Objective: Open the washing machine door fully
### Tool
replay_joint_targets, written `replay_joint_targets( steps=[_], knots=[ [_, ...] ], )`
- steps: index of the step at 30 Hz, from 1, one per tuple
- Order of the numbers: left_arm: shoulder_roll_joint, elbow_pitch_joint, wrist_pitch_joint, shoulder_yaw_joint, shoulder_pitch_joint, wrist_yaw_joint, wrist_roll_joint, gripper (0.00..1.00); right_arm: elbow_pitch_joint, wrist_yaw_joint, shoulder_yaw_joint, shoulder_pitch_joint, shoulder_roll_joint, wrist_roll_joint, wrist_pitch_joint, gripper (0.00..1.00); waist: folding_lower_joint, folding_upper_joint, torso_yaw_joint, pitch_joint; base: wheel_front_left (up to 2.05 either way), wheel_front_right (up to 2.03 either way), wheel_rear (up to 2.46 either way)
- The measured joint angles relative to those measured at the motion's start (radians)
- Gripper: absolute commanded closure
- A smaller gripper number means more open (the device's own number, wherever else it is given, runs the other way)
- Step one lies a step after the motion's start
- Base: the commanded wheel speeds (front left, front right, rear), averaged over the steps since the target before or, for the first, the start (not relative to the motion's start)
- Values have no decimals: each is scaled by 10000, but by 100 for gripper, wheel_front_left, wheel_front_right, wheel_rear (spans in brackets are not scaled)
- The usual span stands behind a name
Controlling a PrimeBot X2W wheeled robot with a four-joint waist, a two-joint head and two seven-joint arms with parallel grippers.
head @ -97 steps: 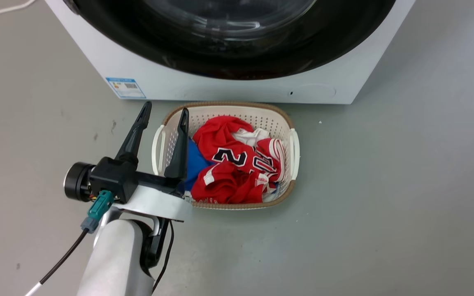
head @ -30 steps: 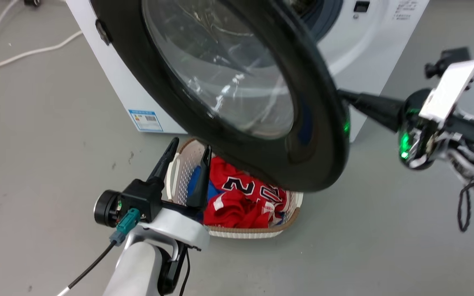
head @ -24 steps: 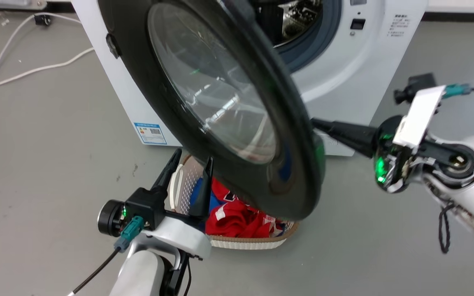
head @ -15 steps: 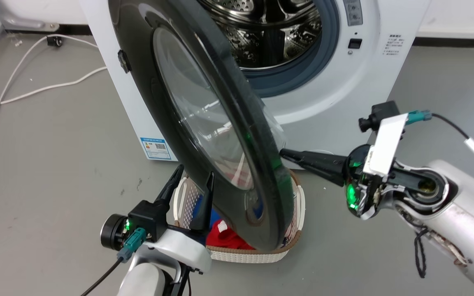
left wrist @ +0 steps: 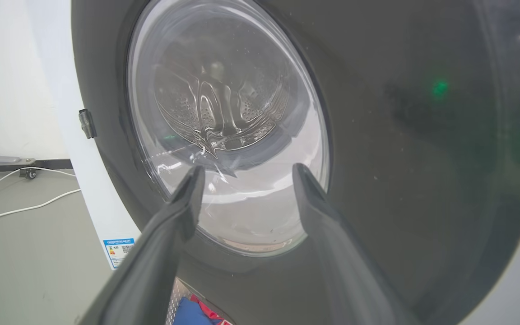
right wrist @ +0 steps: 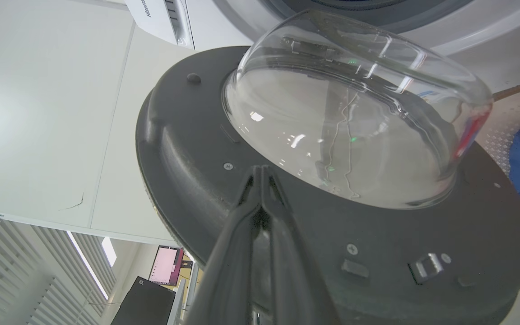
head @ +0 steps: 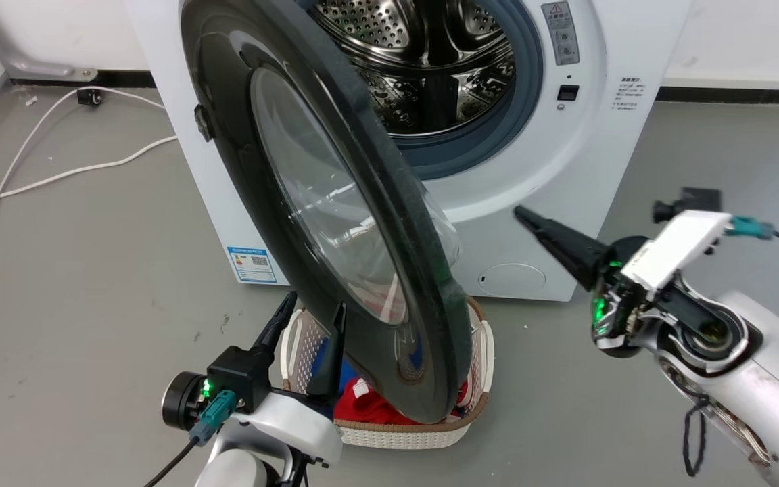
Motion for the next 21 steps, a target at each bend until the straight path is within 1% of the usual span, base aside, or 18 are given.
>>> replay_joint_targets(
  steps=[4, 5, 6, 7, 8, 10, 12, 13, 15, 16, 19, 21],
  knots=[
    [0, 19, 0, 102, 39, 4, 10, 0, -364, 0, -686, 742, -270, -604, -1438, 100, 0, 1, -111, -65, 0, 0, 0],
    [0, 38, 2, 142, 89, 12, 12, 0, -625, 2, -984, 1211, -470, -930, -2190, 84, 0, 0, -177, -95, 0, 0, 0],
    [0, 48, 0, 157, 110, 13, 13, 0, -727, 2, -1032, 1443, -612, -1193, -2568, 58, 0, 0, -204, -112, 0, 0, 0],
    [0, 50, 2, 190, 135, 15, 15, 0, -826, 2, -1074, 1688, -757, -1459, -2964, 13, 1, 0, -234, -127, 0, 0, 0],
    [2, 50, 2, 221, 155, 25, 25, 0, -920, 2, -1133, 1933, -861, -1638, -3329, 0, 0, 0, -268, -138, 0, 0, 0],
    [10, 48, 0, 316, 163, 65, 40, 0, -1043, 2, -1197, 2400, -1093, -2069, -3787, 0, 0, 0, -341, -159, 0, 0, 0],
    [35, 48, 0, 431, 183, 94, 42, 0, -993, 2, -1239, 2813, -1313, -2694, -4004, 0, 0, 0, -427, -188, 0, 0, 0],
    [81, 25, 0, 581, 204, 138, 59, 0, -297, 2, -1787, 3246, -1448, -4138, -4086, 0, 1, 0, -569, -213, 0, 0, 0],
    [117, -4, 0, 681, 219, 182, 86, 0, 336, 2, -2623, 3390, -1344, -5626, -4100, 0, 1, 0, -669, -241, 0, 0, 0],
    [128, -15, 0, 727, 233, 188, 86, 0, 614, 2, -3149, 3487, -1202, -6562, -4107, 0, 1, 0, -712, -259, 0, 0, 0],
    [167, -56, 2, 811, 292, 219, 113, 0, 1051, 2, -4732, 3814, -564, -9620, -4105, 0, 1, 0, -811, -290, 0, 0, 0],
    [215, -73, 0, 865, 313, 234, 115, 0, 913, 2, -5869, 4049, -13, -11628, -4107, 0, 1, 0, -864, -299, 0, 0, 0]
  ],
)
